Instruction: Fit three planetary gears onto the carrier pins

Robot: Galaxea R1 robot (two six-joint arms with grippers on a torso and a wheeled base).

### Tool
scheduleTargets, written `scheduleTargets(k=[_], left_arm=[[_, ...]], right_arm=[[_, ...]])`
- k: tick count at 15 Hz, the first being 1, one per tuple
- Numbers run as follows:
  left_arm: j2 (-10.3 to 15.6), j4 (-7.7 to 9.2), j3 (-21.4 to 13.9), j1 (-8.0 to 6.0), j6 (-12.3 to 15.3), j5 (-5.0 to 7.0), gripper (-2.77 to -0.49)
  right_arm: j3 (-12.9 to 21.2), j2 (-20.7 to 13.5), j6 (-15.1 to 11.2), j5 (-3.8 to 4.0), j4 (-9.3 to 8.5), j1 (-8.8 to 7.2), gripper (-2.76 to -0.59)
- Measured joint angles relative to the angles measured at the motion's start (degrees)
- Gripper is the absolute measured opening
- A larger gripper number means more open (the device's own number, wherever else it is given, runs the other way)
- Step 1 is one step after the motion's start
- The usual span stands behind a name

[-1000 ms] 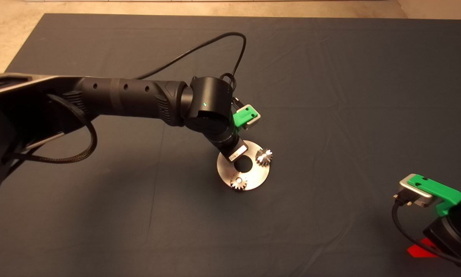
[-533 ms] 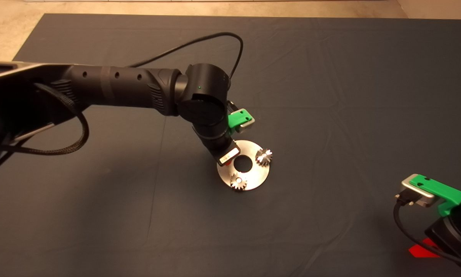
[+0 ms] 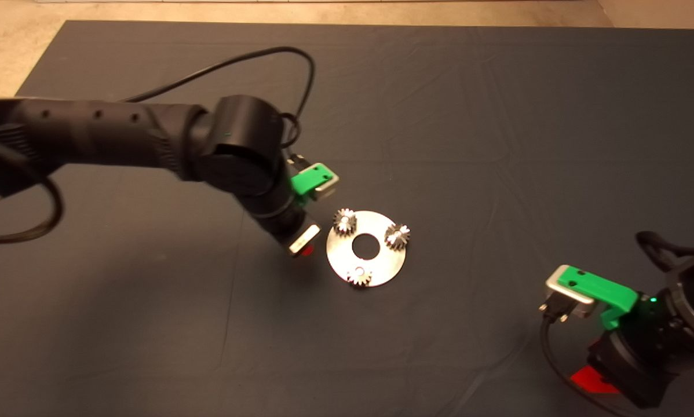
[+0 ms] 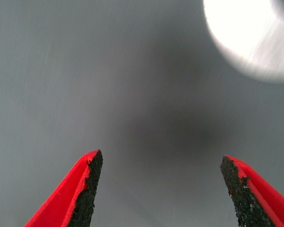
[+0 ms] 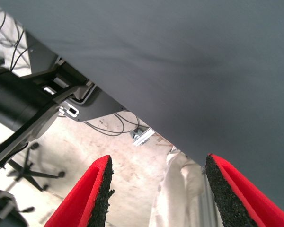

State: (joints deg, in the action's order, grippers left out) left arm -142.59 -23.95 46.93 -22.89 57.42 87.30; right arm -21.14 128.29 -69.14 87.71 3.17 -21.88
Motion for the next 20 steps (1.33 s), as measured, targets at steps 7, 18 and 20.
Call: scheduleTargets(k=[7,18,20], left_arm=[[14.6,0.61,-24.5,2.6,19.1,0.11,-1.52],[17.8,-4.57,-30.2,21.14,26.0,0.13,-1.52],[18.4,-4.88,-30.2,21.16,26.2,0.15,-1.52]], right_arm=[[0.0,10.0,-5.4,0.02,0.71,2.1,-1.91],[1.0,3.8,-8.7,0.18,7.92,21.58,-1.91],[1.0,2.8,-8.6,0.16,8.55,21.58,-1.91]])
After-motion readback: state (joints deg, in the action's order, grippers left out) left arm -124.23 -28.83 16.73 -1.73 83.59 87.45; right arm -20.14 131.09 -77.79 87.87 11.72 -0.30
